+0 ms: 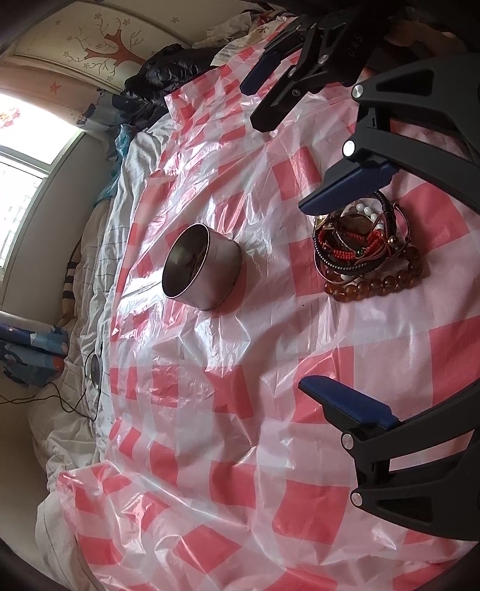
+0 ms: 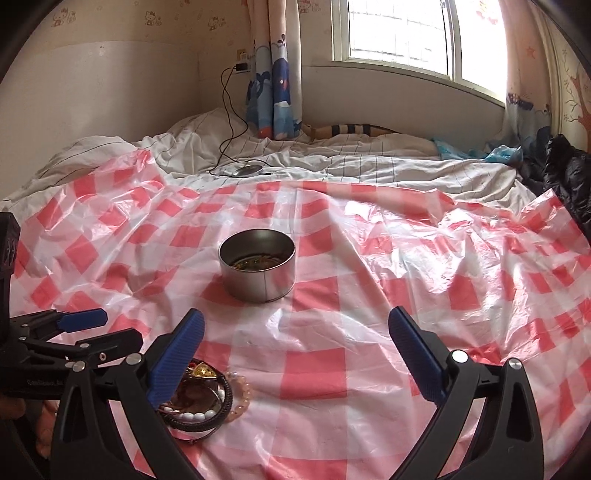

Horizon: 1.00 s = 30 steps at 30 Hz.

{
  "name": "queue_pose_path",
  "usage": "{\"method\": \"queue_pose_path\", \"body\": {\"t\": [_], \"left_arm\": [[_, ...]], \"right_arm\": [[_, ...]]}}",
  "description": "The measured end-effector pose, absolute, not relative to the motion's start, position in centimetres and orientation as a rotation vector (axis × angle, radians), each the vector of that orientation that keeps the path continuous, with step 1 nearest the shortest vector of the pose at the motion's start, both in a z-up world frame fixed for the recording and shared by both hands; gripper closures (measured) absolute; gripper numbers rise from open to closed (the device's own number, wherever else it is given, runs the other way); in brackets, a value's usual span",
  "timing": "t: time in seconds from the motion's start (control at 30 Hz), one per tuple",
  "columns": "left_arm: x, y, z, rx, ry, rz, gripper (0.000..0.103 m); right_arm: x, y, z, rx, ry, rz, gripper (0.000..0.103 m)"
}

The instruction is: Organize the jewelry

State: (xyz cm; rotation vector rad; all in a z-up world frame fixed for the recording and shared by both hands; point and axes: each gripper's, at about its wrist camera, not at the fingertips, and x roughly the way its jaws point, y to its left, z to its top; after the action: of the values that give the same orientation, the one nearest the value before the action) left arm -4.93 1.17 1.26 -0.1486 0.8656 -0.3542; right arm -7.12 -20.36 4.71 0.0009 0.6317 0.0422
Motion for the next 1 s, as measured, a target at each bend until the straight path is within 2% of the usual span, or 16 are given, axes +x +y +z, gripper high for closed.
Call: {"method": "queue_pose_path", "body": {"t": [0.23,0.57,1.0], "left_arm": [[-4.7,1.0,1.1,-0.152,0.865,-0.363,0.017],[-4.8,0.6,1.0,-0.140,0.864,-0.375,0.016],[-4.9,0.3,1.2,-0.134,0.857,-0.389,0.015]], "right_arm": [[-9.0,-21.7,6.5,-0.047,0.426,-0.107,0.007],[-8.4,-19.5,5.4,-0.141,0.481,-0.013,0.007],[-7.6,-21.7,4.9,0.017,0.553,0.021,0.007]]}}
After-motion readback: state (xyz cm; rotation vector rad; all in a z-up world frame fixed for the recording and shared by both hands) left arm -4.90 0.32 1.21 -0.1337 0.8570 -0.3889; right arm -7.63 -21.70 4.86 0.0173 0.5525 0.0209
